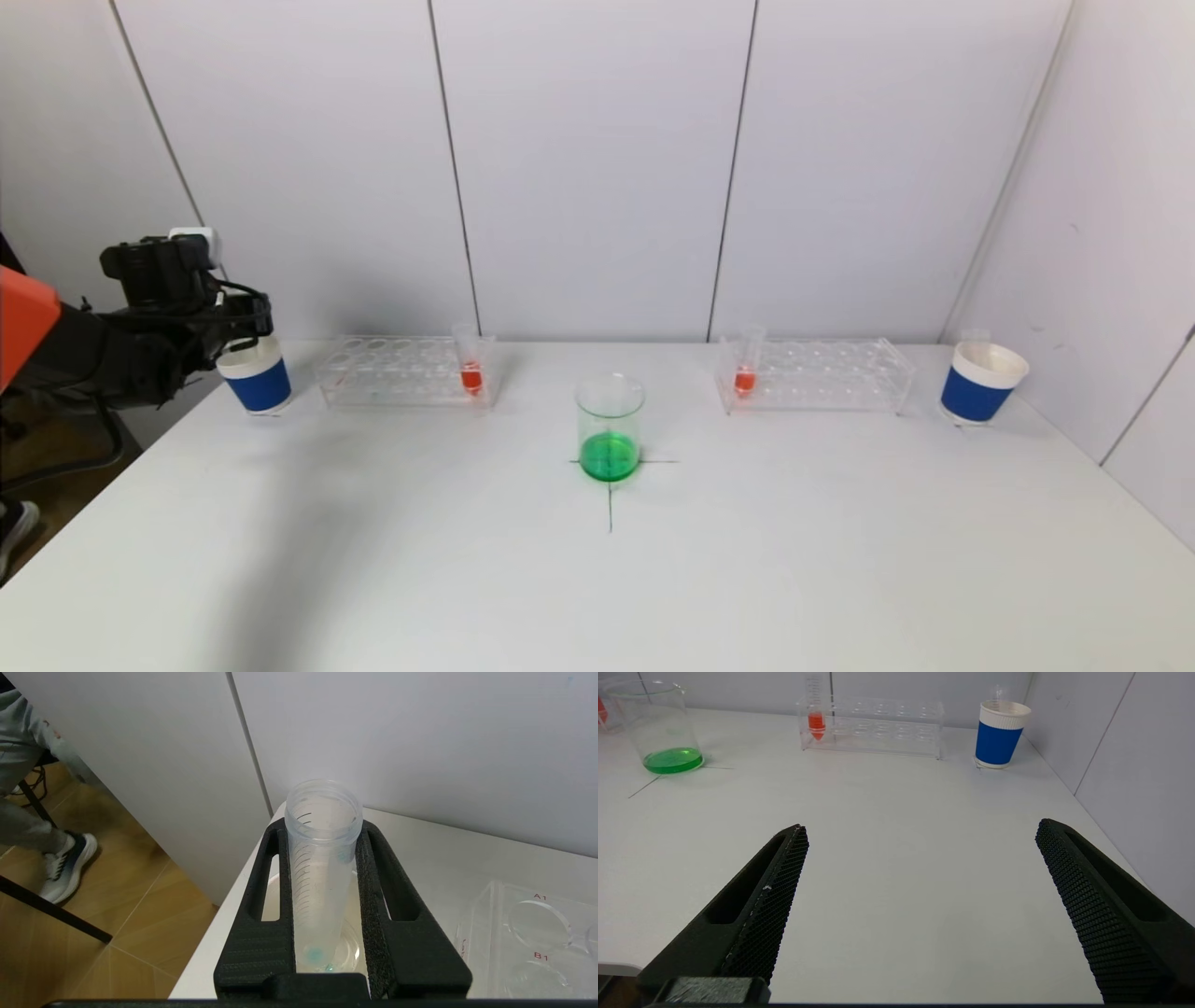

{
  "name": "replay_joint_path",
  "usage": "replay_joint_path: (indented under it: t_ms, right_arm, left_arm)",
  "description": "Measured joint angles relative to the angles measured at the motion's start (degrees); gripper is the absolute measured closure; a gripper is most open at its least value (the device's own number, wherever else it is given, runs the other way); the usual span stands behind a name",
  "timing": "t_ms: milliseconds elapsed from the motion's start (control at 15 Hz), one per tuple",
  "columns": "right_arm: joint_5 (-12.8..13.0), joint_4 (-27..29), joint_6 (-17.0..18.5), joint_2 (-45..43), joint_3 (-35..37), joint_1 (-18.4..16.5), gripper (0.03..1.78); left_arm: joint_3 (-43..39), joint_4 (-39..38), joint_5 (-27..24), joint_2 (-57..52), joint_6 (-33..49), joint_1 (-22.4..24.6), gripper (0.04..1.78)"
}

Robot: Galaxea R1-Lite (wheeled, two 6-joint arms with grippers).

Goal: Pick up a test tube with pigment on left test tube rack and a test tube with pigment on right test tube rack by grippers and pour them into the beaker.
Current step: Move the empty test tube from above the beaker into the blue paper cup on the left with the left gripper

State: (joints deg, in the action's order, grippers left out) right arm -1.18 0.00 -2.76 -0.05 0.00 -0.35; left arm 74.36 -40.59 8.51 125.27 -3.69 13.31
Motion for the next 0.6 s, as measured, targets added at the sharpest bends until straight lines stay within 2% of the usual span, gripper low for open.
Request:
replay_joint_path:
  t_ms: [600]
  right_arm:
    - [0.00, 0.00, 0.00, 0.00, 0.00, 0.00, 0.04]
  left_arm:
    - [-2.15, -1.19, -0.46, 0.22, 0.12, 0.02, 1.40]
